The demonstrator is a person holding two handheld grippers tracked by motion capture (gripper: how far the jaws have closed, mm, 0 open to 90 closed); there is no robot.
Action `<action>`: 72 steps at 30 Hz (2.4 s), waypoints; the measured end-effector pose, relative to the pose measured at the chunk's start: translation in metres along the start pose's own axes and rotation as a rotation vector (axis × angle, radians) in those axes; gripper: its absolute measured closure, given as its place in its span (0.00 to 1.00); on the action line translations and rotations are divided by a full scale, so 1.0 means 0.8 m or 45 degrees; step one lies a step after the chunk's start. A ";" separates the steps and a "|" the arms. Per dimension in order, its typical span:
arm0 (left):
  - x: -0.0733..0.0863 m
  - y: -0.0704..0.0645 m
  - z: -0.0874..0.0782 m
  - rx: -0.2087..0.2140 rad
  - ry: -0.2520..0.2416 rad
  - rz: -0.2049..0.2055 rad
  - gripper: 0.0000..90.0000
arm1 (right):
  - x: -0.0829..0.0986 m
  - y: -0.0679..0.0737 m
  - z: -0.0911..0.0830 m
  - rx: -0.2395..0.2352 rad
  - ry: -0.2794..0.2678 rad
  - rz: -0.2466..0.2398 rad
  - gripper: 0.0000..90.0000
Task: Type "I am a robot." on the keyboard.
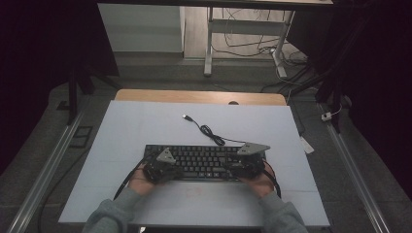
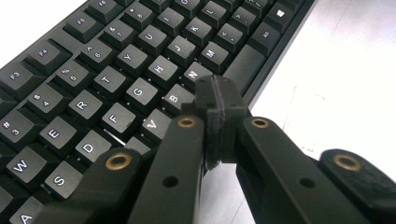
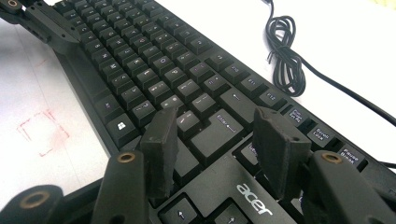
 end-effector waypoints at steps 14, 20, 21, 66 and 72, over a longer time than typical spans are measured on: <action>0.002 0.000 0.004 0.001 0.008 -0.010 0.99 | 0.000 0.000 0.000 0.004 0.003 -0.002 0.56; 0.002 0.000 0.006 -0.020 0.009 -0.004 0.99 | 0.000 0.000 0.000 0.002 0.001 -0.002 0.56; 0.001 0.001 0.005 -0.023 -0.002 -0.004 0.99 | 0.000 0.000 0.000 0.002 0.001 -0.001 0.56; -0.004 0.064 -0.071 -0.196 -0.254 -0.321 0.39 | 0.000 0.000 -0.001 0.002 0.000 -0.001 0.55; -0.003 0.066 -0.073 -0.205 -0.260 -0.320 0.42 | 0.000 0.000 0.000 0.001 0.004 -0.003 0.55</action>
Point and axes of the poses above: each handheld gripper's, and its own axes: z roughly forward along the jaws, x roughly out of its underside, y roughly to its left, the point moved 8 cm from there along z, roughly forward along the jaws, and after that the axes turned 2 degrees about -x, right-handed, at the moved point
